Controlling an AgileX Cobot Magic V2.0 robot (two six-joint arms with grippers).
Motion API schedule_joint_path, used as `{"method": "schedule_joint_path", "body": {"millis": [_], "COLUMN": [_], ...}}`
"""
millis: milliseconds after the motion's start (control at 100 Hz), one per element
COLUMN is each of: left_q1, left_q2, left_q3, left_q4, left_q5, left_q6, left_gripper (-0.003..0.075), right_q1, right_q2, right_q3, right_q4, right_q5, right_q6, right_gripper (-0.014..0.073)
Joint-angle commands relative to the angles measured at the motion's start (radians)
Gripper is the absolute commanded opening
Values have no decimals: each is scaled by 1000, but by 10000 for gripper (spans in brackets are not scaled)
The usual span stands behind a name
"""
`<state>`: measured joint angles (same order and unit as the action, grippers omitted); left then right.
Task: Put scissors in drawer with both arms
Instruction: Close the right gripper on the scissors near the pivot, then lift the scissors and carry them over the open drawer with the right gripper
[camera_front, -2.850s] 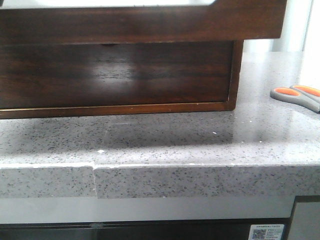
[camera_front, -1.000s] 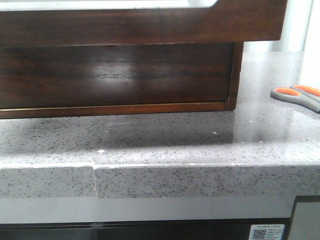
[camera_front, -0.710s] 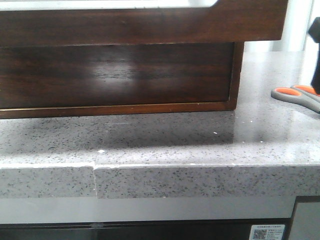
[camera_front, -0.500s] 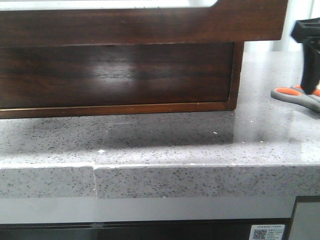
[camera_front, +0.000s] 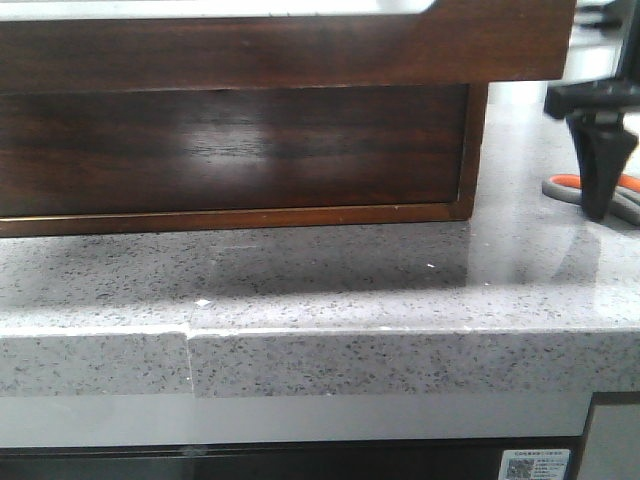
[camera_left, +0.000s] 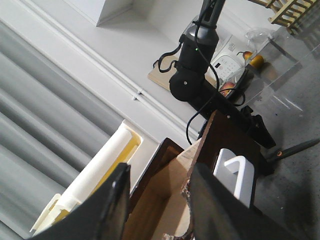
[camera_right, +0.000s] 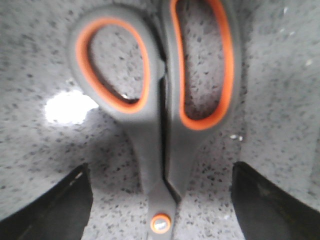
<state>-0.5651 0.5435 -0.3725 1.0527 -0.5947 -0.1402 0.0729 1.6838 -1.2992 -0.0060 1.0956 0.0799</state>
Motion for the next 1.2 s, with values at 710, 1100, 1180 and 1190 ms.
{"method": "schedule_joint_path", "body": {"millis": [710, 1100, 1180, 1190], "left_q1": [-5, -5, -5, -5], "left_q2": [3, 3, 3, 3], "left_q3": [-28, -28, -28, -28], "left_q4": [-50, -50, -50, -50], "left_q5": [-19, -19, -19, -19], "left_q6": [-13, -13, -13, -13], "left_gripper": [272, 272, 272, 272], "right_q1": [-2, -2, -2, -2], "right_q2": [-28, -116, -173, -184], "right_q3": [-34, -34, -34, -34], "right_q4": [-17, -21, -21, -21], "right_q5": [15, 45, 27, 23], "right_q6": [-4, -29, -31, -31], "right_gripper": [-19, -62, -62, -62]}}
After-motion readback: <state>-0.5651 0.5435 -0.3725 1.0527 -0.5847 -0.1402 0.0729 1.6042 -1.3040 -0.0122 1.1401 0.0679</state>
